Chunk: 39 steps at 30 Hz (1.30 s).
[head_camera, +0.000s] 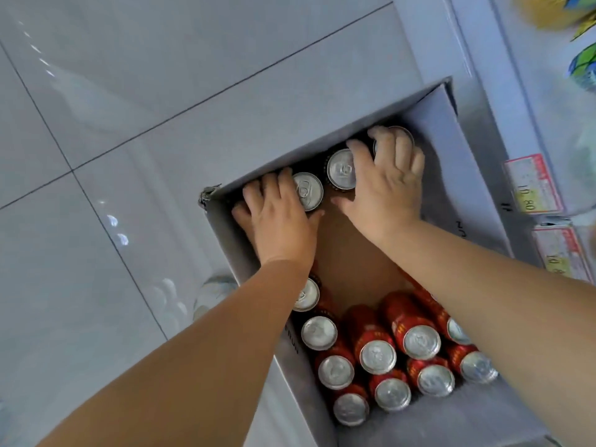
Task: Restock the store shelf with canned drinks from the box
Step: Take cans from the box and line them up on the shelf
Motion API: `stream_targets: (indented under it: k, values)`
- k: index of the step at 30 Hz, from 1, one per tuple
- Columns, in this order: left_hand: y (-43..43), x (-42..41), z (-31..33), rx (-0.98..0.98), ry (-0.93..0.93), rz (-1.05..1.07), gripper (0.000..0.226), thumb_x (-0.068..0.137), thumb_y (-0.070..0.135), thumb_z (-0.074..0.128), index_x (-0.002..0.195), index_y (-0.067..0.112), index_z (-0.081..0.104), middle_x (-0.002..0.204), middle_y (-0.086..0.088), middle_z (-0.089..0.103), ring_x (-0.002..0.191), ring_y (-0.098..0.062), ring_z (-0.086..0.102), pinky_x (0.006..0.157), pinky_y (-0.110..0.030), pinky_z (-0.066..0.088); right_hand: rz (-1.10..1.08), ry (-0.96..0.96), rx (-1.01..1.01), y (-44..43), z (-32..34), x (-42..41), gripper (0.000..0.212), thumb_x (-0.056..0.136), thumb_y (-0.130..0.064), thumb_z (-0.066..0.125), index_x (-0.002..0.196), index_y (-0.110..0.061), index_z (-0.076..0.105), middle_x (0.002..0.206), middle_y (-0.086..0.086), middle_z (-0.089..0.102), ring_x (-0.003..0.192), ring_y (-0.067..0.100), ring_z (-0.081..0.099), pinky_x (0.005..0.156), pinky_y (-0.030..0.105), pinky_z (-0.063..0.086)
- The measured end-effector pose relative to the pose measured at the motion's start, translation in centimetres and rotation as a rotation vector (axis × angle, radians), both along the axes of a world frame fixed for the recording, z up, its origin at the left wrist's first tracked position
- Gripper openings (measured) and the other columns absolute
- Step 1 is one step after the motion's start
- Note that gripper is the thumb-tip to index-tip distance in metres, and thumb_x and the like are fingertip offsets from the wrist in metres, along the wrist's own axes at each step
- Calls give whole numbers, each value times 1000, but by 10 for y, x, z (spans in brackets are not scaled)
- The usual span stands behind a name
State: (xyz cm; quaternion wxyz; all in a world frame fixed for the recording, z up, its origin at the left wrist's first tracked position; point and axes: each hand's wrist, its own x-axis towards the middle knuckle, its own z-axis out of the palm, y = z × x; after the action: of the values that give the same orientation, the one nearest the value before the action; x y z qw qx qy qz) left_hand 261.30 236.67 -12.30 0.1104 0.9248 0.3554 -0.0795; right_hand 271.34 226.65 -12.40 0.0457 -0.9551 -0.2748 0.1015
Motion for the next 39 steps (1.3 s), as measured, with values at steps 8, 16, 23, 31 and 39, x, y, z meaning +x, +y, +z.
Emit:
stream_targets:
  k: [8,16,23,31,39]
  values:
    - [7,-4,43,-147,-46,-18,67,63,53,79,119,20,59,115,1,65,116,-27,45,91,-42,28,-11,161,218,-16,50,2,65,55,-32,87,112,-15,63,116,3,62,122,30,43,96,42,29]
    - [0,-20,233,-674,-261,76,66,65,23,87,116,18,45,114,0,51,99,-12,54,81,-15,42,-329,458,514,-74,241,-18,64,57,-31,88,104,-31,45,103,-11,53,93,9,54,79,21,41]
    - [-26,-5,485,-847,-439,38,59,58,40,83,103,35,45,109,2,56,101,-11,60,85,-30,53,-564,432,754,-118,499,-39,59,60,-13,88,99,-21,44,98,6,59,84,12,62,64,11,45]
    - [-71,16,746,-942,-628,-363,64,68,12,87,120,26,52,117,8,61,109,-9,61,92,-25,50,-592,161,1013,-175,774,-75,58,57,-27,83,101,-33,47,97,-9,59,83,6,63,73,19,49]
    - [-150,46,918,-935,-852,-781,65,62,44,78,122,40,53,119,16,60,111,-6,59,92,-27,49,-638,-218,1243,-252,940,-104,62,54,-28,85,107,-43,56,106,-14,66,100,10,65,84,33,53]
